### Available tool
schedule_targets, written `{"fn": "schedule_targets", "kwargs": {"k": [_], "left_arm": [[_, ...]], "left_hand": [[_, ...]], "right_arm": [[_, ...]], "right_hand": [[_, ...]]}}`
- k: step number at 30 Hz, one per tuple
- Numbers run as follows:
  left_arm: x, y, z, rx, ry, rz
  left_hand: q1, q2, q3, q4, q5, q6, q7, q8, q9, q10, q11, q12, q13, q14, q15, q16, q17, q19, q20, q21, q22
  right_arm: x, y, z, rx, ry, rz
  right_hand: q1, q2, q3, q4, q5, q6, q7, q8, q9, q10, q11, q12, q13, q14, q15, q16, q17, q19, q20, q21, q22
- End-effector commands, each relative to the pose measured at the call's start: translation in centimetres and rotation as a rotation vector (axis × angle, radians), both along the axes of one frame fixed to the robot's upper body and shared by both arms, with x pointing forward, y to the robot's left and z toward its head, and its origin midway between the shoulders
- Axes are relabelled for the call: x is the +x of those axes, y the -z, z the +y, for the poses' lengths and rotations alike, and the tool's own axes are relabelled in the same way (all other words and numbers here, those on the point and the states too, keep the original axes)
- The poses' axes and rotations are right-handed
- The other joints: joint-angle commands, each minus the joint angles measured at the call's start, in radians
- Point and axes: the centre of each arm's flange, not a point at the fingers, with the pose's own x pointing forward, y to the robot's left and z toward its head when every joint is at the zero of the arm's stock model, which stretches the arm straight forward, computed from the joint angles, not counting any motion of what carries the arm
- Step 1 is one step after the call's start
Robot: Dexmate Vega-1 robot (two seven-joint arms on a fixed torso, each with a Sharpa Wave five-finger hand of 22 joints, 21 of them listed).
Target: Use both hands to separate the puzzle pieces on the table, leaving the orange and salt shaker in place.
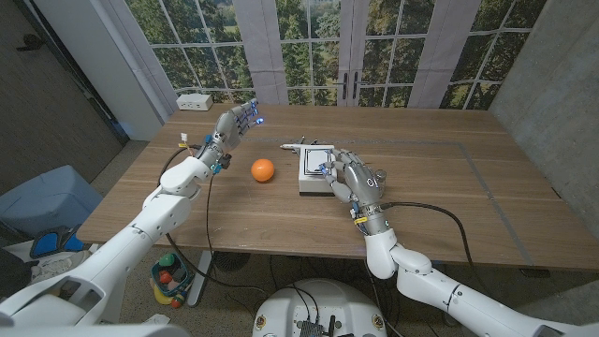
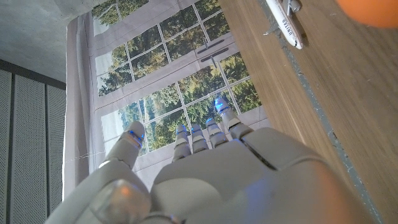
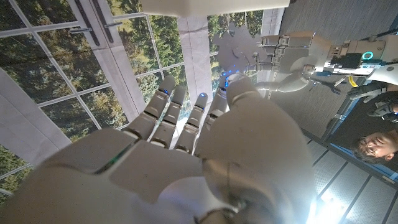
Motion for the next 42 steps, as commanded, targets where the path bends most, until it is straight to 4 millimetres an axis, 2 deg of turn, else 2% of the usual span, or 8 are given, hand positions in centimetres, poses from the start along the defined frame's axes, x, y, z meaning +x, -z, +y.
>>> {"fn": "schedule_targets", "kwargs": {"k": [1,4,7,10,22,28,35,42], "left_arm": [[-1.0,-0.9,-0.8,0.048,-0.025,-0.067],[-1.4,-1.1,-1.1,0.078,-0.041,-0.093],[-2.0,-1.4,-1.4,0.120,-0.059,-0.122],[-2.5,-1.8,-1.6,0.146,-0.043,-0.116],[-4.7,-2.6,-2.7,0.285,-0.102,-0.122],[-5.3,-2.5,-3.0,0.330,-0.125,-0.130],[-6.2,-2.4,-3.7,0.371,-0.156,-0.164],[-6.9,-2.2,-4.8,0.429,-0.199,-0.201]], "left_hand": [[0.025,0.000,0.005,-0.023,-0.005,0.015,0.000,0.008,0.006,0.015,0.001,0.006,0.004,0.010,-0.033,0.001,0.000,0.015,0.006,-0.008,0.004],[0.049,0.002,0.010,-0.050,-0.010,0.028,-0.013,0.010,0.006,0.020,0.001,0.005,0.004,0.013,-0.033,-0.001,0.000,0.023,0.013,-0.018,0.004],[0.088,0.002,0.016,-0.077,-0.017,0.074,-0.057,0.021,0.007,0.024,0.003,0.005,0.005,0.014,-0.036,-0.003,0.000,0.031,0.014,-0.037,0.005],[0.151,-0.006,0.015,-0.084,-0.022,0.195,-0.118,0.045,0.008,0.030,0.003,0.006,0.006,0.006,-0.028,-0.004,0.001,0.039,0.019,-0.070,0.007],[0.368,-0.101,0.006,-0.088,-0.021,0.466,-0.100,0.095,0.013,0.092,-0.021,0.014,0.008,0.036,0.031,-0.001,0.004,0.100,0.082,-0.129,0.011],[0.401,-0.115,0.004,-0.089,-0.019,0.475,-0.109,0.090,0.013,0.093,-0.023,0.013,0.008,0.037,0.034,-0.001,0.004,0.110,0.091,-0.136,0.011],[0.495,-0.203,-0.036,-0.084,0.001,0.485,-0.133,0.071,0.014,0.088,-0.039,0.006,0.008,0.041,0.031,-0.002,0.004,0.135,0.078,-0.159,0.012],[0.537,-0.228,-0.054,-0.082,0.007,0.486,-0.136,0.062,0.015,0.069,-0.046,0.000,0.008,0.032,0.033,-0.004,0.005,0.142,0.073,-0.169,0.012]], "right_arm": [[-0.4,-0.8,-0.6,0.053,-0.028,-0.030],[-0.5,-1.0,-0.7,0.064,-0.033,-0.043],[-0.6,-1.3,-0.8,0.075,-0.036,-0.055],[-0.6,-1.6,-1.0,0.092,-0.041,-0.061],[-0.8,-2.4,-1.6,0.106,-0.059,-0.082],[-1.1,-2.5,-1.9,0.123,-0.061,-0.096],[-1.1,-3.2,-2.1,0.151,-0.072,-0.114],[-1.1,-3.8,-2.1,0.185,-0.090,-0.114]], "right_hand": [[-0.002,0.026,0.008,0.005,0.003,-0.012,0.017,0.010,0.019,0.007,-0.014,0.004,0.007,-0.004,-0.177,-0.008,-0.003,-0.006,-0.057,0.011,0.003],[-0.002,0.036,0.012,0.007,0.006,-0.018,0.021,0.016,0.032,0.006,-0.016,0.003,0.008,-0.003,-0.178,-0.015,-0.007,-0.007,-0.058,0.014,0.003],[-0.003,0.039,0.012,0.007,0.008,-0.018,0.024,0.023,0.041,0.005,-0.016,0.002,0.009,-0.003,-0.178,-0.019,-0.009,-0.009,-0.058,0.016,0.002],[-0.003,0.039,0.012,0.006,0.009,-0.018,0.024,0.027,0.047,0.005,-0.015,0.001,0.010,-0.003,-0.179,-0.021,-0.011,-0.009,-0.057,0.017,0.002],[-0.008,0.044,0.010,0.007,0.014,-0.027,0.036,0.049,0.081,0.000,-0.013,-0.003,0.015,-0.004,-0.179,-0.031,-0.015,-0.021,-0.059,0.022,0.001],[-0.017,0.054,0.012,0.014,0.019,-0.048,0.059,0.063,0.109,-0.002,-0.003,-0.005,0.020,-0.004,-0.173,-0.039,-0.018,-0.027,-0.057,0.026,0.001],[-0.023,0.056,0.013,0.016,0.022,-0.049,0.070,0.078,0.130,0.003,0.002,-0.003,0.024,-0.004,-0.172,-0.044,-0.020,-0.028,-0.054,0.030,0.000],[-0.033,0.056,0.012,0.019,0.025,-0.054,0.073,0.097,0.156,0.005,0.002,-0.003,0.030,-0.003,-0.169,-0.047,-0.020,-0.036,-0.048,0.033,-0.001]]}}
